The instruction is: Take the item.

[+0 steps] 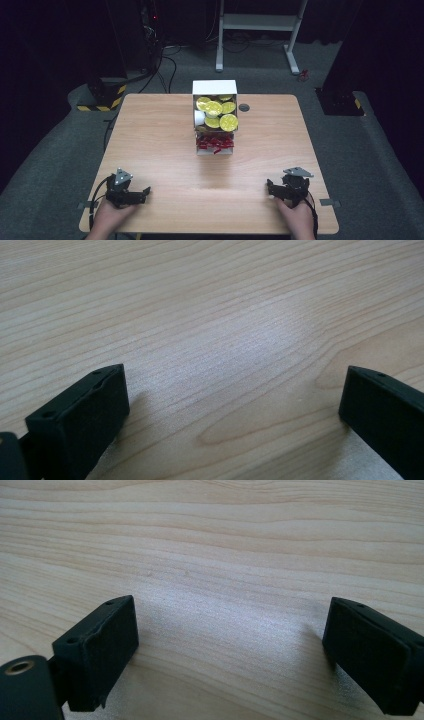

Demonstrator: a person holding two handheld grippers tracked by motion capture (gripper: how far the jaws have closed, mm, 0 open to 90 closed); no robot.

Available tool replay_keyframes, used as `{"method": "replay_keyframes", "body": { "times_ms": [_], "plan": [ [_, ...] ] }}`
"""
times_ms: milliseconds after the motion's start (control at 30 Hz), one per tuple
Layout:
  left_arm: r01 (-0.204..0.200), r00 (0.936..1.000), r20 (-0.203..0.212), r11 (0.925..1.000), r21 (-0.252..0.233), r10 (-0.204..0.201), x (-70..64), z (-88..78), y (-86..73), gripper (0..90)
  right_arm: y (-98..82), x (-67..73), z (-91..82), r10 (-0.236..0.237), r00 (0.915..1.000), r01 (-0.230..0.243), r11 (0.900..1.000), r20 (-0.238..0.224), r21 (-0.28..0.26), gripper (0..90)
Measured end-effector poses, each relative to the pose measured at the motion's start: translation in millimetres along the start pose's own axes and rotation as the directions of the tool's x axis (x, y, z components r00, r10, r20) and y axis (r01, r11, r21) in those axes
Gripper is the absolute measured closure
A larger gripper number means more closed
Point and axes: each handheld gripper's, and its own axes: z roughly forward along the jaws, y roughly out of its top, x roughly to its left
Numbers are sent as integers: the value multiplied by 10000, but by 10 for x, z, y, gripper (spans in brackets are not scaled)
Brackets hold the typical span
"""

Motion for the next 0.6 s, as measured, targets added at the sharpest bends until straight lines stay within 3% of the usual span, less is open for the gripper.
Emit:
{"method": "replay_keyframes", "body": {
  "times_ms": [600],
  "plan": [
    [111, 9999, -90, 9999, 28, -111, -9, -2, 3, 2, 15, -26, -3, -327, 9990, 331, 9994, -308, 125, 74]
  ]
}}
